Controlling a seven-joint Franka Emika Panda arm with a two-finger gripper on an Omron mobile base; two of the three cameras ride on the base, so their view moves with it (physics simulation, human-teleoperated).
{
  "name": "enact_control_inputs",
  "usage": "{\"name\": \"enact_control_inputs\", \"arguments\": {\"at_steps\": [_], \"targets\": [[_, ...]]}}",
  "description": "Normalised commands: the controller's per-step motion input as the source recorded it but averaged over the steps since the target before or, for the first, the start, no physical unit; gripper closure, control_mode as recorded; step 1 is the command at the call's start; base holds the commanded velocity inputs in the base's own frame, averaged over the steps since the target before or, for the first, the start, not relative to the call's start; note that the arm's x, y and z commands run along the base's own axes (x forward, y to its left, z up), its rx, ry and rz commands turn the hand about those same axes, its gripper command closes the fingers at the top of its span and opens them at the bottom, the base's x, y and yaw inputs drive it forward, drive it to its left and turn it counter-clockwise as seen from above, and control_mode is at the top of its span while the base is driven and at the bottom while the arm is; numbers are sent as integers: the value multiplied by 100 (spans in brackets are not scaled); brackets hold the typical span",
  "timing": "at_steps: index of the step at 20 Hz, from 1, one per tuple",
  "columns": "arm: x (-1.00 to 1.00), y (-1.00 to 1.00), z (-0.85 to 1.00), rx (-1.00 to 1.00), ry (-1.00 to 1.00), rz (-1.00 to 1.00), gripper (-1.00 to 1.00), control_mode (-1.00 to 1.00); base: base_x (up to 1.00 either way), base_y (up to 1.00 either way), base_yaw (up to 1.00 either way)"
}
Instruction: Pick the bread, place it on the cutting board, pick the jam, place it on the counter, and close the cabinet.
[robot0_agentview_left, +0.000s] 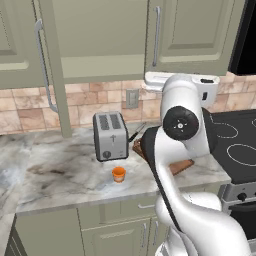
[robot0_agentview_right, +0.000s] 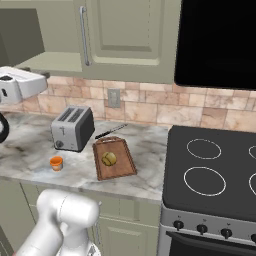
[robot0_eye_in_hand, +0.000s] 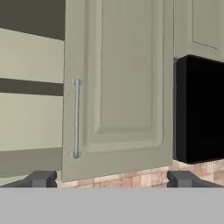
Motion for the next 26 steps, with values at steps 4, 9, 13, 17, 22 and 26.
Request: {"name": "enact_control_inputs", "arguments": {"at_steps": [4, 9, 13, 17, 22, 26], "targets": [[-30, 15, 0, 0, 0, 0, -100, -100, 0, 0, 0], [-30, 15, 0, 0, 0, 0, -100, -100, 0, 0, 0], [-31, 14, 0, 0, 0, 0, -100, -100, 0, 0, 0], [-24, 21, 0, 0, 0, 6, -100, -100, 0, 0, 0], [-21, 26, 0, 0, 0, 11, -100, -100, 0, 0, 0], [-14, 33, 0, 0, 0, 14, -100, -100, 0, 0, 0]]}}
